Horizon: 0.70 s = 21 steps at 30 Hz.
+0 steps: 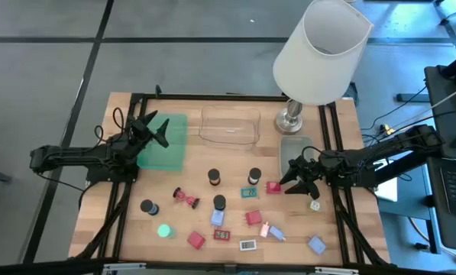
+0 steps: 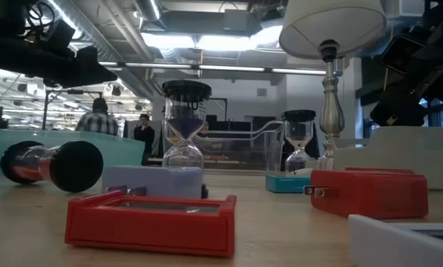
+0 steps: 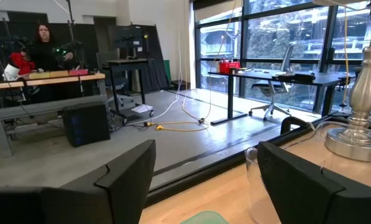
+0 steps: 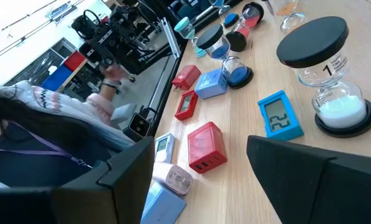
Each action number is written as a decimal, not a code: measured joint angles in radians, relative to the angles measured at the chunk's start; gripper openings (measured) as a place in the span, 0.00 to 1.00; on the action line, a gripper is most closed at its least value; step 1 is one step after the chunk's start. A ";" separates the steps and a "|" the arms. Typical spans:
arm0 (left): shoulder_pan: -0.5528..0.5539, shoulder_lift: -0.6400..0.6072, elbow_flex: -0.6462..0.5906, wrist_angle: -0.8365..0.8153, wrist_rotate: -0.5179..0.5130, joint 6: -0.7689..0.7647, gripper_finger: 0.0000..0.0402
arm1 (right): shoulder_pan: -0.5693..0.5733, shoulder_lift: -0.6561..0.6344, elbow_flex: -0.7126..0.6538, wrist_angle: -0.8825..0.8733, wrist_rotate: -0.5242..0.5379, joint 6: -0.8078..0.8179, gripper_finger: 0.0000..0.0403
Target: Pick & Place Office items
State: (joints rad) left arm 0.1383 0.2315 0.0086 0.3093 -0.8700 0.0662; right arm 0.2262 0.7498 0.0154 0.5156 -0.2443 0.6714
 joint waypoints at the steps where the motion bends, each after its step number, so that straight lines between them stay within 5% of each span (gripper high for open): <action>1: 0.000 0.000 0.000 0.000 0.000 0.000 0.69 | 0.000 0.000 0.000 0.000 0.000 0.000 0.65; 10: 0.000 0.000 0.000 0.000 0.000 0.000 0.69 | 0.000 0.000 0.000 0.000 0.074 -0.002 0.65; 21: 0.001 0.000 0.000 0.001 0.000 0.000 0.69 | 0.000 0.000 0.000 0.000 0.440 -0.055 0.65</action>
State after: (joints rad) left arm 0.1390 0.2317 0.0086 0.3104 -0.8700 0.0662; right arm 0.2262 0.7497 0.0158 0.5153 0.1956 0.6167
